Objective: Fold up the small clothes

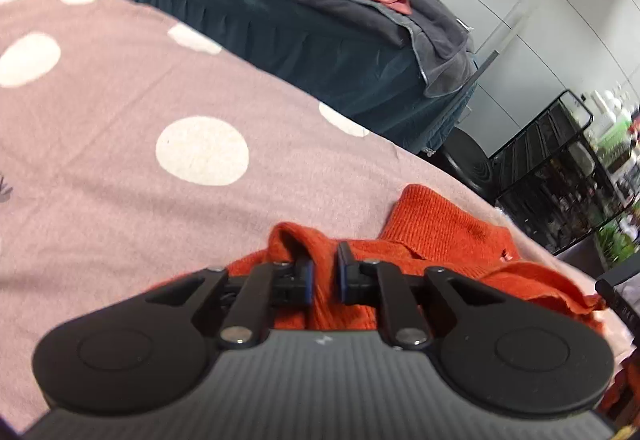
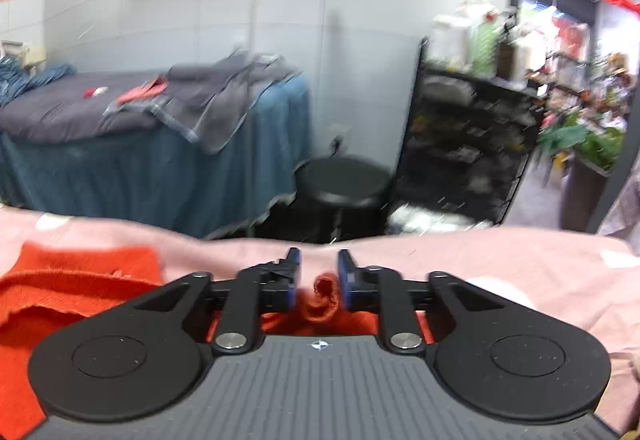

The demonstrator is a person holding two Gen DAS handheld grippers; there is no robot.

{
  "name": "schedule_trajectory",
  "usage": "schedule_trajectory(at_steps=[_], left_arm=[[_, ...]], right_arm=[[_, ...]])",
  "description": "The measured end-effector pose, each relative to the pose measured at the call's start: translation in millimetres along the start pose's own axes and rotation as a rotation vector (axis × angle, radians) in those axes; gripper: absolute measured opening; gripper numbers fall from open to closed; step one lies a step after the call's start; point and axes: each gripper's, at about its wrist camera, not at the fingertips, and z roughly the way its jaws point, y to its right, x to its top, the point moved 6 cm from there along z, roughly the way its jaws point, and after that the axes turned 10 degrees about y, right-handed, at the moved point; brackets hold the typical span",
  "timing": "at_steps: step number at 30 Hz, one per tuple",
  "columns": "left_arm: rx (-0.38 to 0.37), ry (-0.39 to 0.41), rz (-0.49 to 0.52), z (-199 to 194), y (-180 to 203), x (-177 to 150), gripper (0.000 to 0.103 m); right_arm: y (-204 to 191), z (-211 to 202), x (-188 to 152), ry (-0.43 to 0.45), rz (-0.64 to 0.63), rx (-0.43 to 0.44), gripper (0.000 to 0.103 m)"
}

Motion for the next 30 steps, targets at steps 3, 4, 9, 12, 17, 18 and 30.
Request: schedule_trajectory(at_steps=[3,4,9,12,17,18,30], left_arm=[[0.072,0.069,0.034,-10.7,-4.5,12.0,0.101],[0.093,0.107,0.049,-16.6,-8.0,17.2,0.103],[0.194,0.161,0.078,-45.6,-25.4,31.3,0.103],[0.228,0.168,0.233,-69.0,-19.2,14.4,0.103],[0.128,0.175,0.344,-128.4,-5.9,-50.8,0.095],[0.094,0.177,0.327,-143.5,-7.4,-66.3,0.094],[-0.003,0.127,0.457,-154.6,6.0,-157.1,0.04]], right_arm=[[9.8,-14.0,4.9,0.037,0.052,-0.01,0.103],[10.5,-18.9,4.6,0.03,0.043,0.0,0.103],[9.0,-51.0,-1.2,0.014,-0.01,0.081,0.103],[-0.6,-76.3,-11.7,-0.03,-0.052,0.198,0.092],[-5.2,-136.4,-34.4,-0.05,-0.095,0.352,0.072],[-2.4,-147.8,-38.4,-0.04,-0.098,0.357,0.072],[48.1,-175.3,-67.4,-0.048,0.003,0.148,0.096]])
